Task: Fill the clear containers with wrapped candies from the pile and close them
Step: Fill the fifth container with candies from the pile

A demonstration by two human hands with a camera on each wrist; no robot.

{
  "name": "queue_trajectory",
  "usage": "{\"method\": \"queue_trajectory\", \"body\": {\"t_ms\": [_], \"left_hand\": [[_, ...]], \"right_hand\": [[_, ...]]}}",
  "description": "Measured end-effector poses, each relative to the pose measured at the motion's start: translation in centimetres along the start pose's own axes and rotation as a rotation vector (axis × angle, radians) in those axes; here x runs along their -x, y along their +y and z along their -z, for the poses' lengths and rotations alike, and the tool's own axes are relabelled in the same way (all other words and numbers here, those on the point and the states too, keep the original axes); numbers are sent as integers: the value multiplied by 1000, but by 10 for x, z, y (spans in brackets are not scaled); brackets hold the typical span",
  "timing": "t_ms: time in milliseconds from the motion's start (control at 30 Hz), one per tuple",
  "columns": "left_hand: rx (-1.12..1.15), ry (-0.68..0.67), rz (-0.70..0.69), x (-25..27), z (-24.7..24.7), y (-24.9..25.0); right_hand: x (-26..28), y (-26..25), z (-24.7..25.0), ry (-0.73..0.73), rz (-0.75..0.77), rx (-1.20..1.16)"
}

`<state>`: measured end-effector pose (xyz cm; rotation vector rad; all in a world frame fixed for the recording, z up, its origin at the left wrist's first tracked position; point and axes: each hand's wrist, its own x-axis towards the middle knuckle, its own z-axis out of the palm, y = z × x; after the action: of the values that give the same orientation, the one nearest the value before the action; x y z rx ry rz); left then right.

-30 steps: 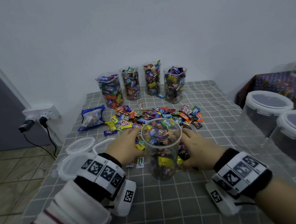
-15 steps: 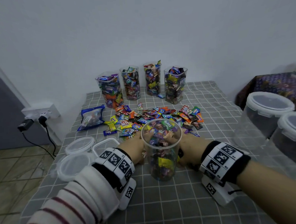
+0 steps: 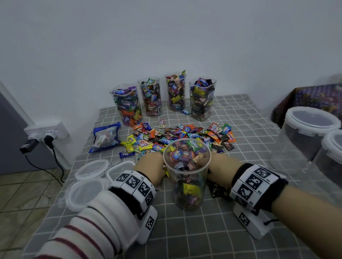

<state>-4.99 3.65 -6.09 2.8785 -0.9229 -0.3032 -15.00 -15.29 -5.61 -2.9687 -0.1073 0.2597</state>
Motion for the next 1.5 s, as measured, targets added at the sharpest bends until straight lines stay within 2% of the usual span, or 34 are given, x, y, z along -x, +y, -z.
{"method": "queue_trajectory", "body": {"t_ms": [167,267,367,633,900,1000,1100,1233,1500], "left_hand": [[38,41,-14,13,11,2],[83,119,-43,23,20,5],[117,177,-15,33,30,12],[354,308,-17,47,49,18],[457,434,-11,53,75,16],[508,476,-45,57,84,17],[583,532,-77,61,93,20],[589,545,-102,65,101,25],[663,546,-144,71,104,34]], "right_hand": [[-2,1,0,22,-39,-16],[1,3,3,67,-51,-52],[5,4,10,123,-60,-84],[18,3,31,257,-64,-180],[40,-11,80,479,-27,-255],[49,-21,95,626,34,-295],[55,-34,104,702,99,-347],[57,-50,103,705,187,-336],[58,-68,83,545,224,-326]]}}
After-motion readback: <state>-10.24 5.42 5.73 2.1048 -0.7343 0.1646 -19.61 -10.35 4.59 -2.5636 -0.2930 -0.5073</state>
